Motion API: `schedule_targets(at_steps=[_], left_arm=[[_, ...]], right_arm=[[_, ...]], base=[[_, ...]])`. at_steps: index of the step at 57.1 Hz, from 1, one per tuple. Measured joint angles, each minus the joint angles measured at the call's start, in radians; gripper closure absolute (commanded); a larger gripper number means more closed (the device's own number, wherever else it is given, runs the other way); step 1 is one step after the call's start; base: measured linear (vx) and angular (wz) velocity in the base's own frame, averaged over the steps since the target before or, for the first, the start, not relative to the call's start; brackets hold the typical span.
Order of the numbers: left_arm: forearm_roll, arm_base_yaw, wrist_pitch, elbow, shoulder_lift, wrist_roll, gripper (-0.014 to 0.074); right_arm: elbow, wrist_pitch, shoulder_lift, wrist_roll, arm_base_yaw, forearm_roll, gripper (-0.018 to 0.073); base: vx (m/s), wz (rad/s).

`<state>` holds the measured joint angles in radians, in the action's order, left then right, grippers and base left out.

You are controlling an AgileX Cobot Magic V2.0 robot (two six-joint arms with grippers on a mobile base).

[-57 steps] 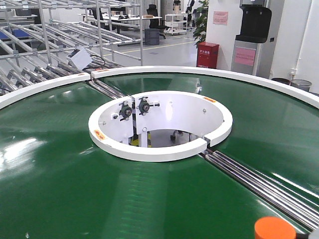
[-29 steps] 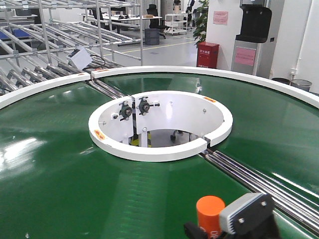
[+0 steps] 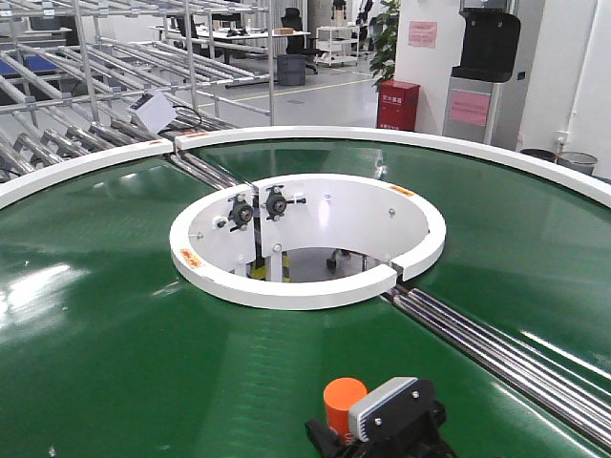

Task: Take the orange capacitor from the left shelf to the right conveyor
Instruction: 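Lower the cylinder onto the green belt and open the right gripper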

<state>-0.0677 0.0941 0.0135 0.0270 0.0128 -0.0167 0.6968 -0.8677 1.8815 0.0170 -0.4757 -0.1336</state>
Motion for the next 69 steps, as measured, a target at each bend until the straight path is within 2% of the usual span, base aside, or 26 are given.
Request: schedule_targets(at_steps=[18,48,60,69], left_arm=[[0.000,0.000,0.000,0.000,0.000,0.000,0.0602],[0.000,0.000,0.000,0.000,0.000,0.000,0.0602],[0.000,0.000,0.000,0.000,0.000,0.000,0.0602],[0.000,0.000,0.000,0.000,0.000,0.000,0.0602]], right_arm=[[0.100,-0.048,0.156,0.009,0.000,0.001,0.0066],[0.112,-0.048,0.220,0.004,0.000,0.032,-0.0087],[0.064,0.000,0.147,0.017,0.000,0.053,-0.0086],[-0.053,0.079,-0.015,0.078,0.000,0.112,-0.0075]], base=[[0.00,0.00],[0.00,0.00],[0.00,0.00],[0.00,0.00]])
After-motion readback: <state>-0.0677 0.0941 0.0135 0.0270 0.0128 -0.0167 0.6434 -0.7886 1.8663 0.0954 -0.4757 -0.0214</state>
